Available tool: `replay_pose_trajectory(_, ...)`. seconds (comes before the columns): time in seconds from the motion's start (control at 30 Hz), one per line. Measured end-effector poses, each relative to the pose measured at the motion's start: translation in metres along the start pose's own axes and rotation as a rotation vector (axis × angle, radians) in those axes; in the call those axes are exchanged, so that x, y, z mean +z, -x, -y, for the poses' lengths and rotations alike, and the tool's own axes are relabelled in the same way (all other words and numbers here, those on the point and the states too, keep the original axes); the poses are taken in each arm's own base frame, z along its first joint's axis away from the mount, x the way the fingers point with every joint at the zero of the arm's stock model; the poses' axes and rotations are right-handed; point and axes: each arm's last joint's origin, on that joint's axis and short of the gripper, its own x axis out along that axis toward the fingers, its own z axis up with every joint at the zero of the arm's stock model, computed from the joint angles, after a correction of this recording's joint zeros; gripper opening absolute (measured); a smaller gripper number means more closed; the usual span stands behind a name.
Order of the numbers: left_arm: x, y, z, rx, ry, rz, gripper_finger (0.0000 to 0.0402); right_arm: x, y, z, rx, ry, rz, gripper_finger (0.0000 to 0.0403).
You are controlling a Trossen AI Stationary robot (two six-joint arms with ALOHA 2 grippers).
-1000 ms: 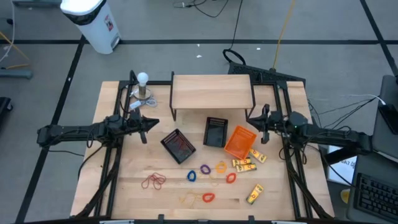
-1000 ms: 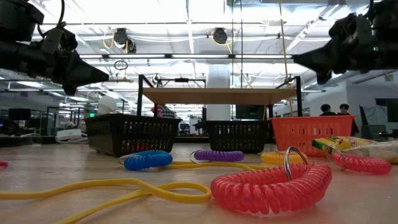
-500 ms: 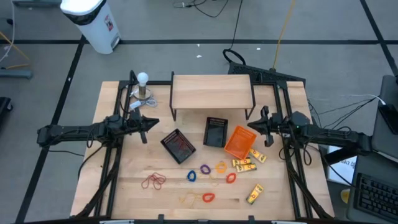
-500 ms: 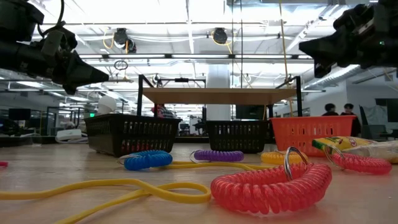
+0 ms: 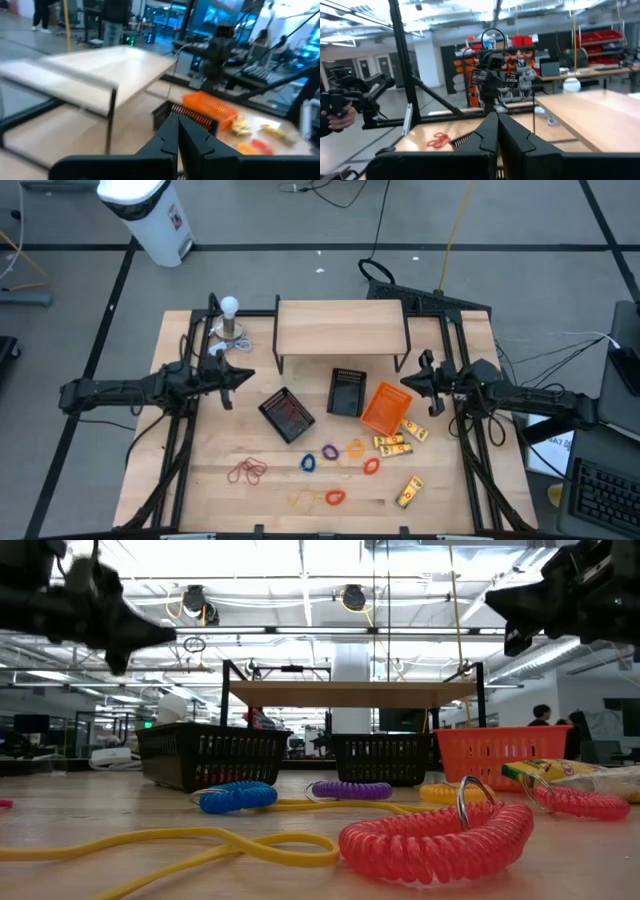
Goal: Pick & Place Office Desk Supplies
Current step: Put the purple spring keychain into the right black bin
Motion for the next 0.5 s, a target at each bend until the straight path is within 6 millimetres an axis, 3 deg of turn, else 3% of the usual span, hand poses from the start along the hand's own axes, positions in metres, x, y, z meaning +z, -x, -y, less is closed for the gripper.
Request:
replay_pose_trajectory(0.27,0.058,-0.022,0.029,0.009,-0.011,-0.026,0.0001,0.002,0.000,0.001,-0.049,0.004,0.023,0.0004)
replay_pose_trajectory(0.5,0.081,-0.067,0.060,-0.008,0.043,-0.163,0.0005,0.003,0.000,0.001,-0.049,0.020,0.036,0.0004)
